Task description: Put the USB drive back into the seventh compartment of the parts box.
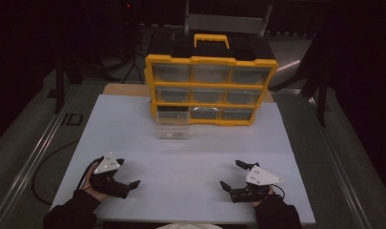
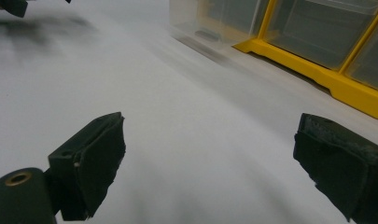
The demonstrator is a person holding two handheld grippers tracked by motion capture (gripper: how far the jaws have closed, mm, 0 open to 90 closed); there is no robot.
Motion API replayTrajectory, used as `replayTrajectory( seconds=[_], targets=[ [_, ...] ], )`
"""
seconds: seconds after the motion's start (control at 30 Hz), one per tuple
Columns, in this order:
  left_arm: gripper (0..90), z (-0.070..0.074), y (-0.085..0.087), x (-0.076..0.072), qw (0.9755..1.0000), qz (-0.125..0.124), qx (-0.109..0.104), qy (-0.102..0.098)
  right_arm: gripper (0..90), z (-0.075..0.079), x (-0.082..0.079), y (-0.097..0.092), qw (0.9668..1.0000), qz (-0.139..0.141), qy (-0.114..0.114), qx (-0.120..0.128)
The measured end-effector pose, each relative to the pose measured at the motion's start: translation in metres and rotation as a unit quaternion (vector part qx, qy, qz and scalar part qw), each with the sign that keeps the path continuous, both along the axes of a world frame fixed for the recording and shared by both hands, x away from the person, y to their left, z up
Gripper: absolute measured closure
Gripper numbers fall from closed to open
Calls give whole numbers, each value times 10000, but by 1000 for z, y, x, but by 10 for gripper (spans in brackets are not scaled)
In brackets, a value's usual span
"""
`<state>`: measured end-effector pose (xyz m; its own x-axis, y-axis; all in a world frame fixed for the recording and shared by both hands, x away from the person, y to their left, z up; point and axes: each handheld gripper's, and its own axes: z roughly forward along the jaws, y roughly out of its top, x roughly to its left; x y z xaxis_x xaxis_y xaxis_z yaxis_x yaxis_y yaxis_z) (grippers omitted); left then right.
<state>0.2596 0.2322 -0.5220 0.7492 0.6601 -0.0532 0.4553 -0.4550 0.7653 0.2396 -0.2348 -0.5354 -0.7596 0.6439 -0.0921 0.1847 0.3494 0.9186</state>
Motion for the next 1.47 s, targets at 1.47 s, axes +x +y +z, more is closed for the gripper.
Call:
replayTrajectory(
  seconds=[1.47],
  targets=[
    [4,-9,7,-6,9975,337,58,-617,89,-2,1,1,10000,65,70,-24]
  ],
)
